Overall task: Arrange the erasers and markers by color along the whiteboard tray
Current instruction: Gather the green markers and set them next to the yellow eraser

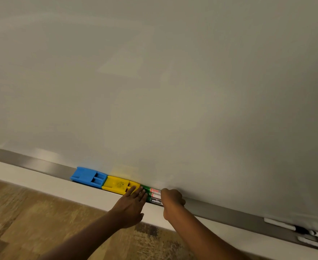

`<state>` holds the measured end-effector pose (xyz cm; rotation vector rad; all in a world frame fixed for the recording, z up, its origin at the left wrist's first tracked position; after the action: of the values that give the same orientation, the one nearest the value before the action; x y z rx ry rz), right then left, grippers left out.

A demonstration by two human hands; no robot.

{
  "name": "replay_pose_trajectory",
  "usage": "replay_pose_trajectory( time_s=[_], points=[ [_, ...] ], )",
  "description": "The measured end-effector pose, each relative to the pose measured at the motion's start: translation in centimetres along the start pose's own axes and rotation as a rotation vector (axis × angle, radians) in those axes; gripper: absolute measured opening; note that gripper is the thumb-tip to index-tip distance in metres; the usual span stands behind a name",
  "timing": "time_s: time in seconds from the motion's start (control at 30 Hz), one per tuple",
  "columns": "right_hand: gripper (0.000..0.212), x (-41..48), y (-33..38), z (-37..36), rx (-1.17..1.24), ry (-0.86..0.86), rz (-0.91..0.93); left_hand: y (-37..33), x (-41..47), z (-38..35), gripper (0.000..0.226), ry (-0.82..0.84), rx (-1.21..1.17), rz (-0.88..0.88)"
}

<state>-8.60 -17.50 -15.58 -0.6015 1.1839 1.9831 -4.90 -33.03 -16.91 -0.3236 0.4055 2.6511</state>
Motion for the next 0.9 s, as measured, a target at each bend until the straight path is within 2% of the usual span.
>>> replay_pose_trajectory(
  time_s=[0.57, 0.83, 0.9],
  points=[
    [0.038, -1.4, 0.1, -0.3, 0.075, -0.009, 0.004, 0.6, 0.2, 0.7, 0.071, 0.049, 0.000, 0.000],
    [0.034, -1.3, 0.2, 0.6, 0.134, 0.010, -0.018, 0.1, 0.7, 1.2, 0.071, 0.030, 0.030, -0.002],
    [0.035, -1.4, 0.1, 1.1, 0.167, 0.016, -0.022, -0.1, 0.8, 1.8, 0.074, -0.049, 0.025, -0.027]
  ],
)
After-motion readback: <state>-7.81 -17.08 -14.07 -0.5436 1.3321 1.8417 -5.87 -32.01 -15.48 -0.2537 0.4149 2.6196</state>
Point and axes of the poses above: each hand's wrist, its own x-axis towards the middle knuckle, its own z-axis out of the back of the hand, y = z × x, the point moved 6 cm from there along x, towards the middle knuckle, and after that the axes turned 7 degrees about x, right-handed, at the moved point
